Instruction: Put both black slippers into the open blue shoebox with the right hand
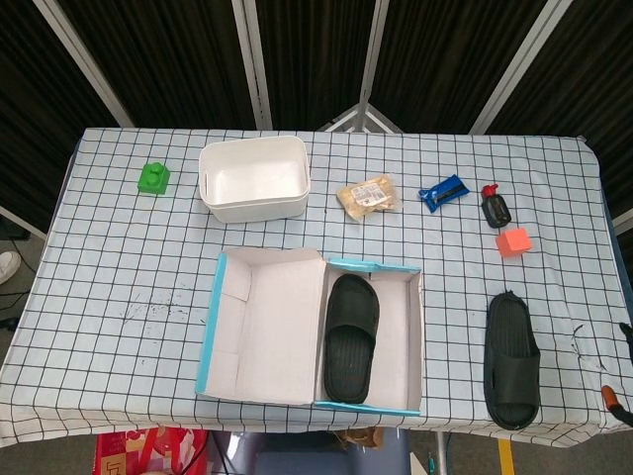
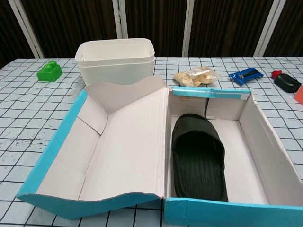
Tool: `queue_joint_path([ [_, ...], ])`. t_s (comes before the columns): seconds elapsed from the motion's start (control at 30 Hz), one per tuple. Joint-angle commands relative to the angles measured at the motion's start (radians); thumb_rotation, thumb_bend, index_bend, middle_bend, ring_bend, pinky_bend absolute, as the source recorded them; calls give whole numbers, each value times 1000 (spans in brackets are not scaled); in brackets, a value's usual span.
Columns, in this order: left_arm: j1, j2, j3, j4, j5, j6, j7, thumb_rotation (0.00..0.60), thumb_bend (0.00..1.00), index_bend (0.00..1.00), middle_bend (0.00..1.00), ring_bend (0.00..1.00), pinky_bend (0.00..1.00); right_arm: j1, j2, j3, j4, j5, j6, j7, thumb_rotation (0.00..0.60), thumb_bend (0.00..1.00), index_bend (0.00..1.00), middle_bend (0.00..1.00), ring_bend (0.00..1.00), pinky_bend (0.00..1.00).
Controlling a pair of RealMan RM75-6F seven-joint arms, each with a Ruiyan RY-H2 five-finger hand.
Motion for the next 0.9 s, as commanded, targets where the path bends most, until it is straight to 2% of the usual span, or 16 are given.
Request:
queue_joint_path([
  [0.03,0,0,3,-4,5,0,5,600,447,68,0,0,16,-15,-32,-23,23,-35,6,18,600,327,80,102,109,11],
  [0.2,-3,0,7,-3,12,-5,9,600,446,68,0,0,16,-21,-82,-49,48,-89,5,3,600,308,61,95,102,10],
  [0.43,-5,-1,1,-1,-2,-10,12,600,446,68,0,0,16,-6,-149,-59,83,-133,-20,-4,600,309,60,94,101,11],
  [0.9,-2,2,-4,-1,-15,-10,5,600,446,68,0,0,16,-15,-233,-109,108,-206,-37,-56,600,308,60,82,91,8],
])
